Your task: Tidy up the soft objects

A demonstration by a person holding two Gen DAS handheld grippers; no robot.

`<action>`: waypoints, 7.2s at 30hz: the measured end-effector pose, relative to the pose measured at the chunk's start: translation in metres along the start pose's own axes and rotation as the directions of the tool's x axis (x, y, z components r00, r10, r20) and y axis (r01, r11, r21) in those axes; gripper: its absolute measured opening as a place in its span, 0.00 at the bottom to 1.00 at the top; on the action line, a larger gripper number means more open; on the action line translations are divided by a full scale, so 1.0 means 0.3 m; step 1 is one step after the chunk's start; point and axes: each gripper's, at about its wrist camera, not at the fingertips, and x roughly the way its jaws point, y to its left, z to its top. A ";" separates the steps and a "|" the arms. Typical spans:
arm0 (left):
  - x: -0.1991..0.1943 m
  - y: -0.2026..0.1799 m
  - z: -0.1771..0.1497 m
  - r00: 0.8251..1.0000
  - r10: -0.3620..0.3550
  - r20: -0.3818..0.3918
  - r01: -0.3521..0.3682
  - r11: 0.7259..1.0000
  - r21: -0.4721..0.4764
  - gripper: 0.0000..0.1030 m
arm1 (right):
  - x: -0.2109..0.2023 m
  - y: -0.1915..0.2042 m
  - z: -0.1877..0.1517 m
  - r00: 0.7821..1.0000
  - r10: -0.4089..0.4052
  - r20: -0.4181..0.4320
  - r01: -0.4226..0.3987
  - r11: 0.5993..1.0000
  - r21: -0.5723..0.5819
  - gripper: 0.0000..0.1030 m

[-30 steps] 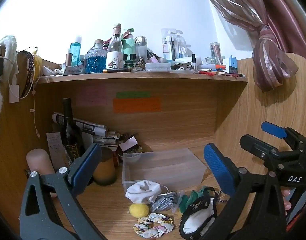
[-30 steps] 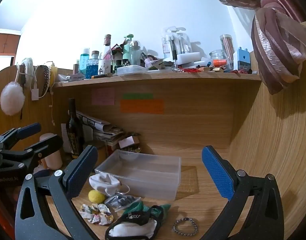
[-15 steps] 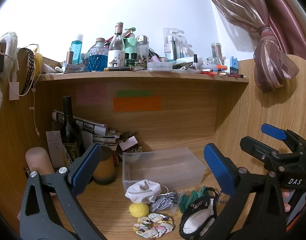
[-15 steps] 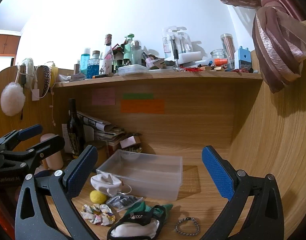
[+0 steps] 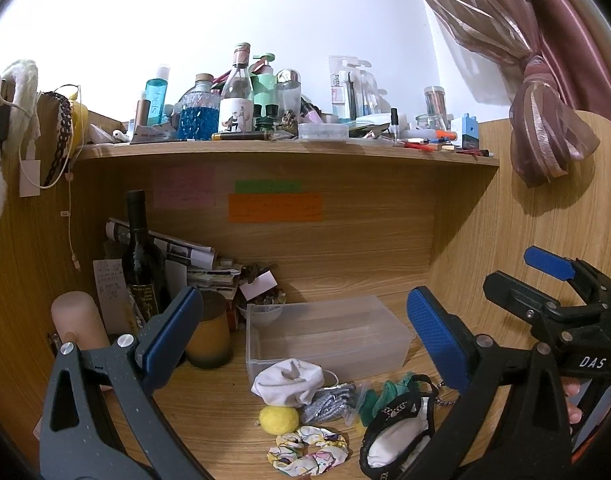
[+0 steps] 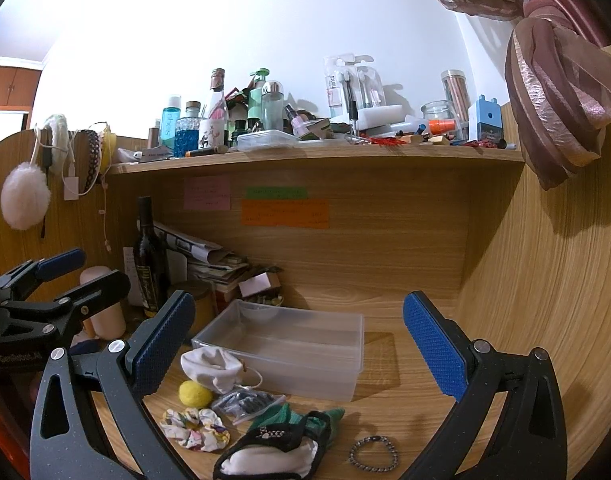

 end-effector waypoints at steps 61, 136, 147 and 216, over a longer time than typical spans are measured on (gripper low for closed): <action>0.178 0.084 -0.190 0.964 -0.034 -0.265 0.020 0.998 -0.054 0.75 | 0.098 -0.090 -0.122 0.987 -0.016 -0.160 0.028 0.997 0.074 0.83; 0.528 0.147 -0.063 0.956 -0.046 -0.289 0.042 0.999 -0.021 0.11 | 0.441 -0.134 -0.089 0.977 0.058 -0.207 -0.046 0.997 0.066 0.10; 0.772 0.172 -0.143 0.902 -0.046 -0.428 0.046 0.999 -0.011 0.11 | 0.670 -0.143 -0.126 0.946 0.056 -0.319 -0.038 0.997 0.061 0.10; 0.641 0.141 -0.416 0.809 -0.089 -0.581 0.066 0.996 -0.061 0.93 | 0.520 -0.166 -0.411 0.800 0.123 -0.587 -0.033 0.986 0.161 0.83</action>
